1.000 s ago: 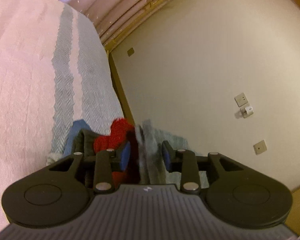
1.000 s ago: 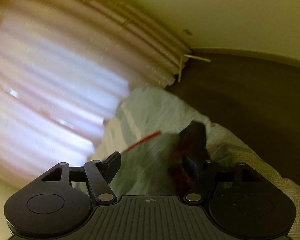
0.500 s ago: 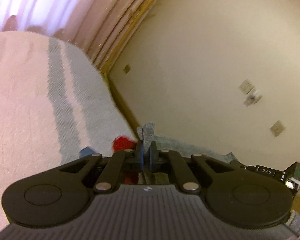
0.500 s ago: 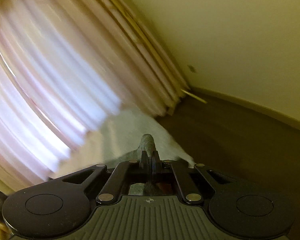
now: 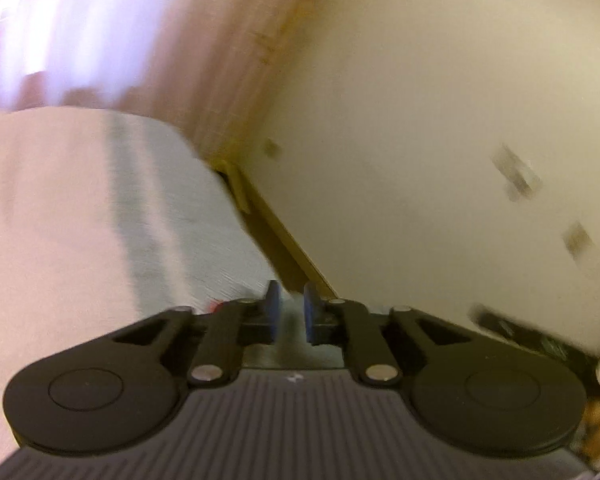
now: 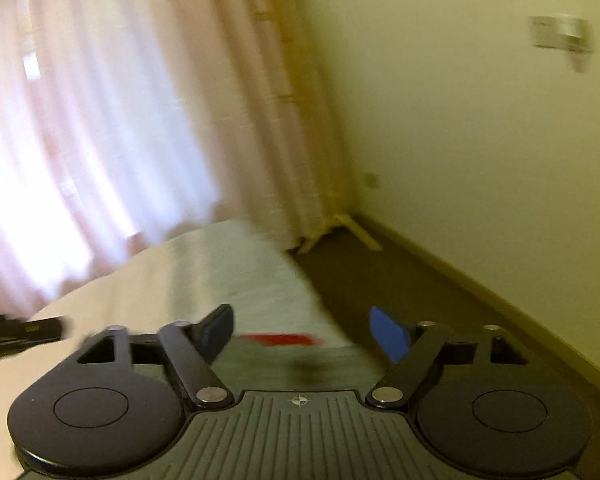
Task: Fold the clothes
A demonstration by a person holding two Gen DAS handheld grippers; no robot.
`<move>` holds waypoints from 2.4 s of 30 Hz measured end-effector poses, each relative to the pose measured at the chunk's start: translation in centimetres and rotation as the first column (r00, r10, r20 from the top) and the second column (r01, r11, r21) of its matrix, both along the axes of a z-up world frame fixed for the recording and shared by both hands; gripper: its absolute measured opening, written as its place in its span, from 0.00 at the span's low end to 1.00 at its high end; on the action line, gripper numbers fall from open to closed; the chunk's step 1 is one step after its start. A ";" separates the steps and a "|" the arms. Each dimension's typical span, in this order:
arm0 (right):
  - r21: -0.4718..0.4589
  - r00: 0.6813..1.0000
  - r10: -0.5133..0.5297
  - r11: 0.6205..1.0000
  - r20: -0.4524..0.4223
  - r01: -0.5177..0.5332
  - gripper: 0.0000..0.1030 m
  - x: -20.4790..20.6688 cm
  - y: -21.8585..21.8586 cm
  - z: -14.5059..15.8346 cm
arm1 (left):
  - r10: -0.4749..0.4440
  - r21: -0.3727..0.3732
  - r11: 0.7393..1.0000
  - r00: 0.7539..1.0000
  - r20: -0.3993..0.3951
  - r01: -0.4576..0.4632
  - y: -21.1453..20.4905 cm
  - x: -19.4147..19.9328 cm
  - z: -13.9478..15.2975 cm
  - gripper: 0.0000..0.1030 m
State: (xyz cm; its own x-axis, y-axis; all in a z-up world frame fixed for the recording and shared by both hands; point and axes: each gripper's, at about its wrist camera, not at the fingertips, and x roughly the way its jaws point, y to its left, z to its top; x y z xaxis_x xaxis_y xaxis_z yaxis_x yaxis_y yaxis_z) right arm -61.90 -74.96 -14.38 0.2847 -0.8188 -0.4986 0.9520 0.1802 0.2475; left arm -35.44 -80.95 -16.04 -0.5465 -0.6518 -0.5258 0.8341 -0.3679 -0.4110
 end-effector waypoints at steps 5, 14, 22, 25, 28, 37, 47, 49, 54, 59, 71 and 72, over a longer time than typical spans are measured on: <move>0.078 0.997 0.035 0.996 -0.062 -0.030 0.66 3.2 -1.9 -3.5 | 0.013 -0.021 1.000 0.990 0.140 -0.010 -1.6 -2.7 -2.9 0.08; 0.162 0.985 -0.172 0.972 -0.018 0.173 0.66 -1.7 -2.7 -4.2 | 0.131 0.010 0.991 0.984 0.121 -0.133 -1.1 0.6 -3.6 0.05; 0.090 0.994 -0.083 0.993 0.065 0.077 0.66 -2.2 6.3 1.3 | 0.186 -0.043 0.982 0.974 0.128 -0.182 8.2 2.6 1.1 0.06; 0.087 1.000 0.014 0.996 0.015 -0.016 0.66 0.5 8.9 1.2 | 0.163 -0.041 0.986 0.974 0.158 -0.159 10.3 1.4 1.1 0.06; 0.128 0.996 0.049 0.991 -0.077 -0.039 0.66 3.2 9.0 -0.9 | 0.154 0.002 0.987 0.963 0.220 -0.158 11.3 -0.2 0.1 0.08; 0.207 0.997 -0.004 0.978 -0.079 0.021 0.66 3.1 10.1 0.1 | 0.196 0.025 0.976 0.923 0.332 -0.216 14.4 -2.1 3.7 0.10; 0.222 0.996 -0.051 0.973 -0.067 0.064 0.90 3.5 13.4 3.2 | 0.199 0.022 0.974 0.897 0.394 -0.225 18.4 -3.2 7.4 0.27; 0.210 0.996 -0.052 0.976 -0.066 0.065 0.90 3.7 14.5 4.0 | 0.196 0.019 0.975 0.895 0.401 -0.222 19.3 -3.3 8.0 0.29; 0.203 0.995 -0.064 0.976 -0.075 0.078 0.90 4.2 16.3 5.5 | 0.199 0.009 0.975 0.889 0.412 -0.222 20.7 -3.3 9.3 0.33; 0.192 0.994 -0.074 0.977 -0.079 0.088 0.90 4.5 17.6 6.4 | 0.201 -0.005 0.975 0.883 0.424 -0.220 22.1 -3.6 10.1 0.36; 0.194 0.992 -0.082 0.976 -0.095 0.099 0.92 5.3 19.6 7.3 | 0.208 -0.015 0.974 0.863 0.461 -0.226 24.1 -3.5 10.9 0.45; 0.195 0.992 -0.083 0.976 -0.096 0.101 0.95 5.4 19.8 7.3 | 0.208 -0.016 0.974 0.861 0.464 -0.227 24.3 -3.5 11.0 0.45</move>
State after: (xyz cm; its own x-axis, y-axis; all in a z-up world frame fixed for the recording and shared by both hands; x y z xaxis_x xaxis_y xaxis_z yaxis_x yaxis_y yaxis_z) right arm -56.51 -55.16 -7.07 0.1612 -0.7213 -0.6736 0.9816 0.0461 0.1855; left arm -38.94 -56.69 -5.08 -0.0838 -0.7002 -0.7090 0.9887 -0.1473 0.0286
